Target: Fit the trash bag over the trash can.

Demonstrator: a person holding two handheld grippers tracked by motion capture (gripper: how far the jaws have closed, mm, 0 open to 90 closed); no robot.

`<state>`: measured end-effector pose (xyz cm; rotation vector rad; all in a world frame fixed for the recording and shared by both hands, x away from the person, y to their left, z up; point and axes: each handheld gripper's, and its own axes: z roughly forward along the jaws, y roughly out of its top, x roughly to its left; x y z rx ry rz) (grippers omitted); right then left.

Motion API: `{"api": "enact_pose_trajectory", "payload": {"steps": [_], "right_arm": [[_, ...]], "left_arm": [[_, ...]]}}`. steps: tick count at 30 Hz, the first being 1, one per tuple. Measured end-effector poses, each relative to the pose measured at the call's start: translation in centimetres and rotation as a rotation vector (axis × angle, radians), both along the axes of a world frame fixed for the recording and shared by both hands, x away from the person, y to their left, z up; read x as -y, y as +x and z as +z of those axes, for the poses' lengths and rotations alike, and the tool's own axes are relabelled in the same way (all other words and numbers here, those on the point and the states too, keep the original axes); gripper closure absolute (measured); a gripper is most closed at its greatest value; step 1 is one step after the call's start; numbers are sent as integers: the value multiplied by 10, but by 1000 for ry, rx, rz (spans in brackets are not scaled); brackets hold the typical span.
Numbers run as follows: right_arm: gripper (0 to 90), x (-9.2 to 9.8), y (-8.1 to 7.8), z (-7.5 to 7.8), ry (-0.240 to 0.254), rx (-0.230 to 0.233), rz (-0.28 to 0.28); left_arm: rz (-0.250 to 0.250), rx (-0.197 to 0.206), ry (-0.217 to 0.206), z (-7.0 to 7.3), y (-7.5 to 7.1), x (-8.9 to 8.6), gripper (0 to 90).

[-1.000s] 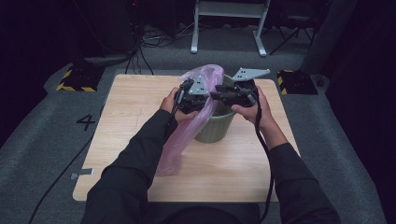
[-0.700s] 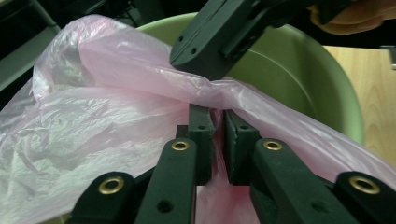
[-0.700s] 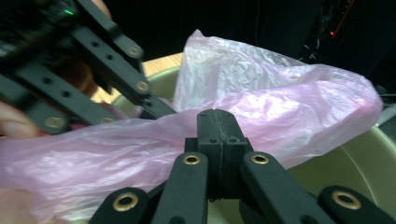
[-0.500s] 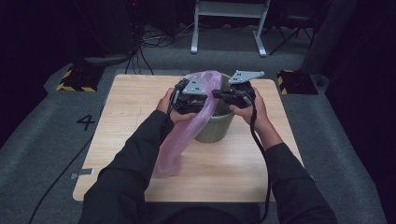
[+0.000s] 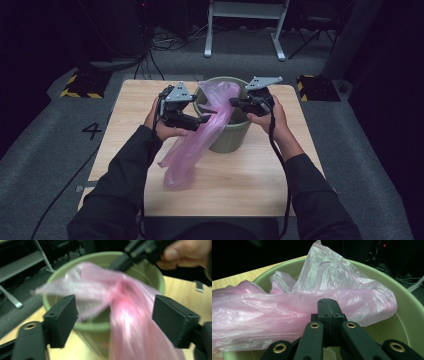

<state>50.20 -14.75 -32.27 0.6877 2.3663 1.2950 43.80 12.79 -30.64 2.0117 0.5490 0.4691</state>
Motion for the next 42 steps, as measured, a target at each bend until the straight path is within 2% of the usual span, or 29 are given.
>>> {"api": "enact_pose_trajectory", "payload": {"steps": [1,2,4,5,6,8,9,11,14,15,16,17,19,20,21,22,23,24,25,26,27,32,33,37,38,39,41,42], "right_arm": [[900,0,0,0,-3,-3,-4],[900,0,0,0,-3,-3,-4],[900,0,0,-1,-8,-5,-5],[900,0,0,-1,-8,-5,-5],[900,0,0,-1,-18,-1,-6],[900,0,0,-1,-21,-2,-6],[900,0,0,-1,-22,-1,-9],[900,0,0,-2,-24,-3,-11],[900,2,1,-3,-26,-2,-10],[900,2,1,-3,-26,-1,-9],[900,3,0,-3,-25,-1,-11],[900,3,0,-3,-23,-5,-11],[900,4,1,-4,-24,-3,-12],[900,4,1,-4,-23,-4,-12],[900,4,1,-4,-24,-5,-10],[900,5,1,-4,-24,-4,-9],[900,5,0,-4,-23,-2,-9],[900,6,0,-4,-21,-4,-9],[900,6,0,-4,-21,-4,-9],[900,7,0,-4,-20,-4,-7],[900,9,-1,-4,-18,-2,-9],[819,14,-4,-1,7,14,-10],[749,15,-8,4,25,29,-12],[658,12,-18,14,48,60,31],[658,12,-18,14,48,60,31],[608,9,-23,18,60,72,68],[579,7,-26,19,63,76,90],[474,4,-32,21,76,84,138]], "left_arm": [[-8,-16,-7,-3,-10,-9,185],[-8,-16,-7,-3,-10,-9,182],[-18,-28,30,-14,-26,-17,163],[-18,-28,30,-14,-26,-17,160],[-34,-51,34,-24,-35,-22,157],[-39,-74,42,-35,-42,-24,157],[-39,-74,42,-35,-42,-24,157],[-54,-105,56,-48,-47,-21,158],[-54,-115,74,-56,-49,-15,184],[-51,-131,82,-64,-48,-9,213],[-51,-131,82,-64,-48,-9,241],[-17,-121,112,-71,-47,-2,259],[-10,-115,99,-74,-45,2,343],[-10,-115,99,-74,-45,2,400],[20,-95,109,-75,-43,4,466],[22,-79,104,-75,-42,4,522],[25,-72,106,-74,-42,4,624],[22,-61,109,-74,-42,4,690],[22,-61,109,-74,-42,4,748],[23,-42,117,-73,-42,3,748],[25,-24,115,-72,-43,1,824],[32,13,114,-63,-46,-5,861],[37,23,110,-55,-46,-7,859],[36,46,118,-39,-44,-7,852],[36,46,118,-39,-44,-7,852],[32,50,130,-35,-41,-5,848],[33,45,130,-32,-39,-4,842],[30,39,125,-30,-36,-4,824]]}}
